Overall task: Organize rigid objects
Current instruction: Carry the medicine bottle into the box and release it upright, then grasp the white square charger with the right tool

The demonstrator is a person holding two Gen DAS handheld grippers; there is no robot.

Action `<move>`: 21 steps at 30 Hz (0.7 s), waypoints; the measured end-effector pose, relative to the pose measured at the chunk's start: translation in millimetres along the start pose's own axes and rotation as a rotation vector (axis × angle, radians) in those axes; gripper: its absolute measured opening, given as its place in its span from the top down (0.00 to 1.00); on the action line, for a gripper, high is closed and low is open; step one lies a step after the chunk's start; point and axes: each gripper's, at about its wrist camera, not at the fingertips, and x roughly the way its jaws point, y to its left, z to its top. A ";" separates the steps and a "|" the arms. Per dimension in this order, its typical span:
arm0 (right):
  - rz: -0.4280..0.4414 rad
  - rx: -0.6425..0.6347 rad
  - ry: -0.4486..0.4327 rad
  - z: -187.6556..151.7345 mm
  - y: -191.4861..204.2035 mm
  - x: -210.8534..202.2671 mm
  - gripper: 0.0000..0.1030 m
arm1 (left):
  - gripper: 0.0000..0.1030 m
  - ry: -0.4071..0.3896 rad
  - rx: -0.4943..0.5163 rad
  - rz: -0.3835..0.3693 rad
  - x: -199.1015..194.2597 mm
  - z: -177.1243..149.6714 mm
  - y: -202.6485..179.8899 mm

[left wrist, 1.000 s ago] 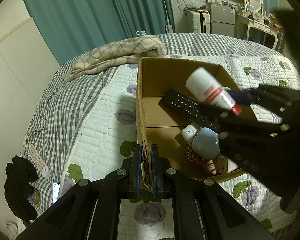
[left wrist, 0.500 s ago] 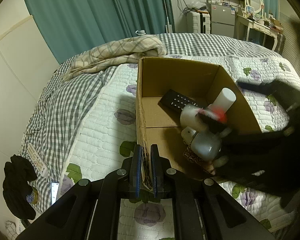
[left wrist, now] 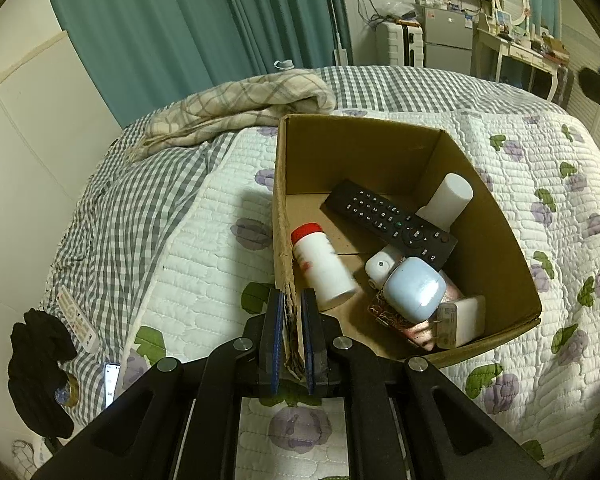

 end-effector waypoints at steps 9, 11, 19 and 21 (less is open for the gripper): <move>-0.028 0.032 0.113 -49.0 -39.5 28.1 0.00 | 0.92 0.002 0.001 0.005 -2.5 -0.4 -1.2; -0.020 0.026 0.153 -65.9 -41.1 43.2 0.00 | 0.92 0.003 0.002 0.006 -0.8 -0.2 -0.6; 0.083 -0.075 0.306 -119.7 -8.9 101.3 0.01 | 0.92 0.005 0.003 0.010 0.2 -1.0 0.8; 0.116 -0.088 0.323 -122.6 -2.4 109.6 0.01 | 0.92 0.005 0.005 0.015 0.4 -1.6 0.2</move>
